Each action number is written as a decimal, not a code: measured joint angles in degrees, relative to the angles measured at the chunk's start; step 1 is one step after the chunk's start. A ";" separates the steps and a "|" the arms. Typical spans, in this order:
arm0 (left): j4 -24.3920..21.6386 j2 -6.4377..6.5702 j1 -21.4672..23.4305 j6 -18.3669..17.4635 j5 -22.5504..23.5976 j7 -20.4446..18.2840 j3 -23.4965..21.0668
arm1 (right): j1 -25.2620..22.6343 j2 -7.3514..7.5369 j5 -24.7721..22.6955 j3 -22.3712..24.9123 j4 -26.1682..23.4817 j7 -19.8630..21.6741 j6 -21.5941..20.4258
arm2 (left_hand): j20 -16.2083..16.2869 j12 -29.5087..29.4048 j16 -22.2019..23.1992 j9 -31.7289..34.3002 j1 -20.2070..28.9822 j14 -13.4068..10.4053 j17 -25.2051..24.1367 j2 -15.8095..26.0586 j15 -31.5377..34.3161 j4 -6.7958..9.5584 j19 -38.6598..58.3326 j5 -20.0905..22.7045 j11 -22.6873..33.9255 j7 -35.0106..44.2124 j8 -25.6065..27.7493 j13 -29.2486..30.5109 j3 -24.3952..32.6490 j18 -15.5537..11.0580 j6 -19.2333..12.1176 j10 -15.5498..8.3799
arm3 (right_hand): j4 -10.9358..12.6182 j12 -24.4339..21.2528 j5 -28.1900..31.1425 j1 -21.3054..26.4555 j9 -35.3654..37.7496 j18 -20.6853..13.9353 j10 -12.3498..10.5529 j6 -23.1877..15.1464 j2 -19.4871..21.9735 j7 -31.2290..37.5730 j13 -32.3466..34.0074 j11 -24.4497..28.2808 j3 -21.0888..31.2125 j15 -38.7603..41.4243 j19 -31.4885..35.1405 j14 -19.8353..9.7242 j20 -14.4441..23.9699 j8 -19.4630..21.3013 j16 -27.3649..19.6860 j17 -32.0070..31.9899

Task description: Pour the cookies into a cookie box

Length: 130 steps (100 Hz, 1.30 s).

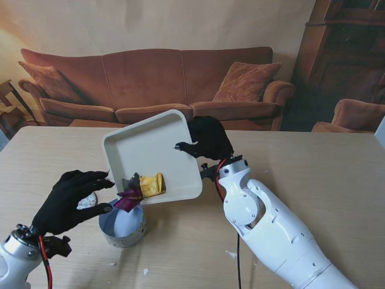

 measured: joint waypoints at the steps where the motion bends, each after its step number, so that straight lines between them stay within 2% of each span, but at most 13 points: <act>1: 0.00 0.00 -0.01 0.00 0.00 0.01 0.00 | 0.03 0.01 -0.21 0.00 0.00 -0.01 0.00 | 0.00 0.00 0.00 0.00 0.00 0.00 0.00 0.00 0.00 0.00 0.00 0.00 0.00 0.00 0.00 0.00 0.00 0.00 0.00 0.00 | 0.00 0.00 0.00 0.00 0.00 -0.01 0.00 0.00 0.00 0.00 0.00 0.00 0.00 0.00 0.01 -0.01 0.00 0.00 0.00 0.00; 49: 0.11 -0.04 -0.15 0.00 0.30 0.41 0.04 | 1.06 0.13 -3.19 -0.45 -0.12 -1.50 -1.63 | -0.01 0.00 0.00 0.00 0.00 0.02 0.00 0.00 0.00 0.00 0.09 0.00 0.00 0.00 0.00 0.02 0.00 0.01 0.00 0.00 | 0.00 0.00 0.00 0.00 0.03 -0.59 -0.01 -0.09 0.00 0.00 0.52 0.00 0.00 0.01 0.53 -0.38 0.00 0.00 0.01 0.15; 88: 0.28 -0.15 -0.30 -0.09 0.78 1.23 -0.01 | 2.59 0.35 -8.79 -2.00 0.83 -4.36 -3.88 | -0.01 0.00 0.00 0.00 0.00 0.02 0.00 0.00 0.00 0.00 0.12 0.00 0.00 0.00 0.00 0.03 0.00 0.01 0.00 0.00 | 0.00 0.00 0.00 -0.01 0.40 -1.20 -0.16 -0.14 0.00 0.00 0.99 0.00 0.00 0.01 1.18 -0.60 0.00 0.00 0.02 0.62; 130: 0.37 -0.18 -0.34 -0.08 0.87 1.33 -0.05 | 3.16 0.40 -9.97 -2.91 1.21 -5.35 -4.84 | -0.02 0.00 0.00 0.00 0.00 0.03 0.00 0.00 0.01 0.00 0.31 0.00 0.00 0.00 0.00 0.04 0.00 0.01 0.00 0.00 | 0.02 0.00 0.00 -0.02 0.47 -1.52 -0.47 -0.21 -0.01 -0.04 1.45 0.00 0.00 0.01 1.31 -1.11 0.04 0.00 0.05 0.66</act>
